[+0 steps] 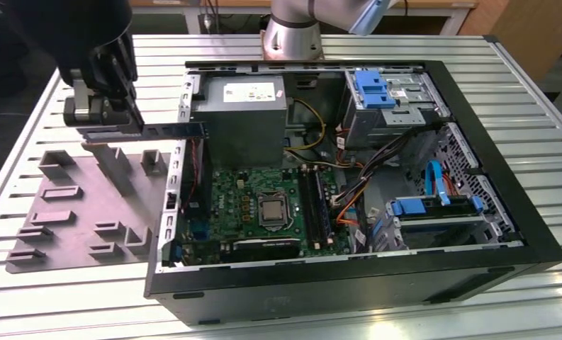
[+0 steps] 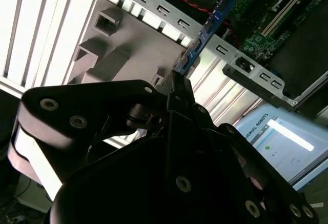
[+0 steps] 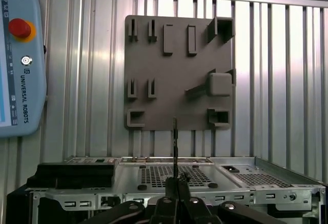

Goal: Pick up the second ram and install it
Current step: 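Pick up the second ram and move it above second insertion slot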

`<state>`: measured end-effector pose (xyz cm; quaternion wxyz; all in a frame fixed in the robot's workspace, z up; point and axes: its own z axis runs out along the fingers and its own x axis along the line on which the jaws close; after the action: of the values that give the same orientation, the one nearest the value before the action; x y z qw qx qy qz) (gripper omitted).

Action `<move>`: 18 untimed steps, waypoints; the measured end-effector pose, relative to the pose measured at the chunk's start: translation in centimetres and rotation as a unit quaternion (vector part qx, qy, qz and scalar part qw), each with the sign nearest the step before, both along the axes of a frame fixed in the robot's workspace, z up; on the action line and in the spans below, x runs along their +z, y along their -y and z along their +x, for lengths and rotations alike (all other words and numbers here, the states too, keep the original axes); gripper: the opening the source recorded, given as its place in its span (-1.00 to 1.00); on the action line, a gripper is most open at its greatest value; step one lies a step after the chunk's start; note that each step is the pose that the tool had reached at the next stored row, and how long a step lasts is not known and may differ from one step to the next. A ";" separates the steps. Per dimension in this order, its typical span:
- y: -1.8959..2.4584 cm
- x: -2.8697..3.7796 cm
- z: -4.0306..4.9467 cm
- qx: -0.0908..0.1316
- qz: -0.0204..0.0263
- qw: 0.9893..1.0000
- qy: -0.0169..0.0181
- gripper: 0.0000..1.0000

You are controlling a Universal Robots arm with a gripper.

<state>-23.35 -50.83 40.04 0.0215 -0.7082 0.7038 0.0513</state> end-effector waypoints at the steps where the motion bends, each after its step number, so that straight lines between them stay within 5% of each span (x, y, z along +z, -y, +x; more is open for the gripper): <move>1: 0.00 0.00 0.13 0.000 0.000 1.000 0.000 -0.76; 18: 0.00 -0.01 2.14 0.000 0.000 1.000 0.000 -0.76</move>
<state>-21.21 -50.83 40.03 0.0215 -0.7082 0.7038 0.0513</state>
